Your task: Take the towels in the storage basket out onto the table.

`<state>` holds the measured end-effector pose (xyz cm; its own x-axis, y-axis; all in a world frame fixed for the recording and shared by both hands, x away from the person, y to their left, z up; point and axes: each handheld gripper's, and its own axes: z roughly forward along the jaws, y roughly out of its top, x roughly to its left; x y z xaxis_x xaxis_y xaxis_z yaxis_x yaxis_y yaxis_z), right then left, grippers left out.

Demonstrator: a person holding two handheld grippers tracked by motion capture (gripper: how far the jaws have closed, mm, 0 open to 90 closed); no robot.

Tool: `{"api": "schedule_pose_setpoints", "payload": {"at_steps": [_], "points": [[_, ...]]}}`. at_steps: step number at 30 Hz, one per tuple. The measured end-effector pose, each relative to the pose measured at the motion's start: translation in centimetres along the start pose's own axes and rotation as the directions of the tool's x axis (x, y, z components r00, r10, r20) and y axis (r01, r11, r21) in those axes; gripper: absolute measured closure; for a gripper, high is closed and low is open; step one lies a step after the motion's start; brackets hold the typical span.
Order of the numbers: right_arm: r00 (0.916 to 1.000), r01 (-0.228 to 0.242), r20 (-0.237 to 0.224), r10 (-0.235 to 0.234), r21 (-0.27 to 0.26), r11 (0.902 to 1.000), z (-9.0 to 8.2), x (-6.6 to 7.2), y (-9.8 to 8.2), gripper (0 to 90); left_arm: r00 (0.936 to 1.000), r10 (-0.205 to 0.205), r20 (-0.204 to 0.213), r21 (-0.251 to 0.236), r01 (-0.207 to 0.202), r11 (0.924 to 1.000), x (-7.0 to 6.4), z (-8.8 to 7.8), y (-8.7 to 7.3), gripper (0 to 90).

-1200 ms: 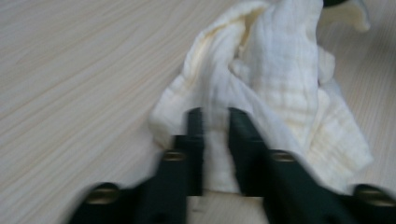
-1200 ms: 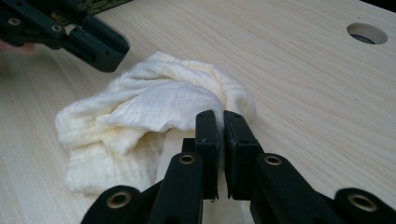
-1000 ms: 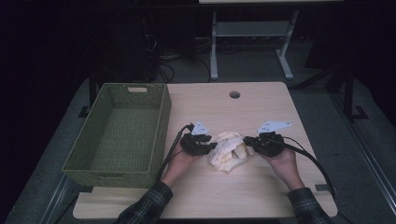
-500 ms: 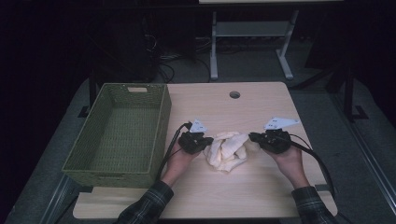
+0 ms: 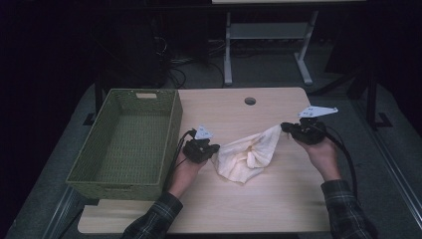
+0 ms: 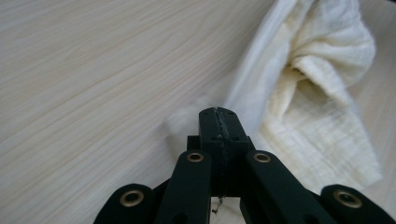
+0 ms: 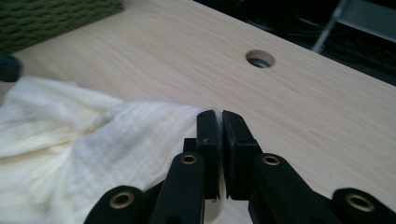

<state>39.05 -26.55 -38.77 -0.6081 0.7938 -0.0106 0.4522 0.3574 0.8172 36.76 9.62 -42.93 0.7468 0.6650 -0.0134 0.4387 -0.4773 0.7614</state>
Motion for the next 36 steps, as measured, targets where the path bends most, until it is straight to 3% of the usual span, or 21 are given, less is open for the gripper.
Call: {"api": "schedule_pose_setpoints", "payload": {"at_steps": [2,5,7,10,13,15,17,22,29,36], "points": [[0.9994,0.001,0.036,-0.002,0.010,0.9999,0.7,-0.6,0.0,85.8,0.9996,-0.003,-0.027,0.007,0.003,1.0000,0.2,0.0,-0.2,90.0],[0.9983,-0.056,0.016,0.056,0.010,0.9984,1.7,-1.6,-0.2,83.5,0.9986,-0.039,-0.036,-0.012,0.038,0.9992,0.6,0.0,-0.3,89.9],[0.9982,-0.059,0.013,0.058,0.011,0.9982,2.0,-1.7,-0.2,82.3,0.9990,-0.035,-0.026,-0.017,0.035,0.9992,0.5,0.0,-0.3,89.7],[0.9970,-0.077,0.007,0.077,0.015,0.9970,2.3,-1.9,-0.2,73.3,0.9997,-0.024,0.001,-0.007,0.024,0.9997,0.2,0.1,-0.3,89.6],[0.9959,-0.090,0.010,0.090,0.013,0.9959,1.9,-1.9,-0.2,64.5,0.9993,-0.025,0.028,-0.003,0.026,0.9997,-0.1,0.2,-0.5,83.9],[0.9959,-0.089,0.017,0.089,0.004,0.9961,1.3,-1.8,-0.2,61.7,0.9979,-0.038,0.053,-0.004,0.038,0.9993,-0.5,0.2,-0.6,79.4],[0.9954,-0.096,0.001,0.096,-0.003,0.9954,0.7,-1.6,-0.4,61.7,0.9968,-0.026,0.075,0.002,0.026,0.9997,-1.1,0.1,-0.6,76.1],[0.9961,-0.080,-0.037,0.080,0.005,0.9968,0.1,-0.2,-1.4,62.2,0.9907,0.004,0.136,0.007,-0.005,1.0000,-3.0,0.0,-0.8,67.7],[0.9917,-0.071,-0.106,0.072,0.018,0.9974,0.3,2.4,-3.5,63.1,0.9748,0.062,0.214,0.007,-0.065,0.9978,-5.8,0.6,-0.5,60.5],[0.9845,-0.040,-0.169,0.046,0.037,0.9985,0.9,4.7,-4.0,64.3,0.9661,0.101,0.237,0.017,-0.108,0.9940,-7.5,2.1,-0.7,56.0]]}}
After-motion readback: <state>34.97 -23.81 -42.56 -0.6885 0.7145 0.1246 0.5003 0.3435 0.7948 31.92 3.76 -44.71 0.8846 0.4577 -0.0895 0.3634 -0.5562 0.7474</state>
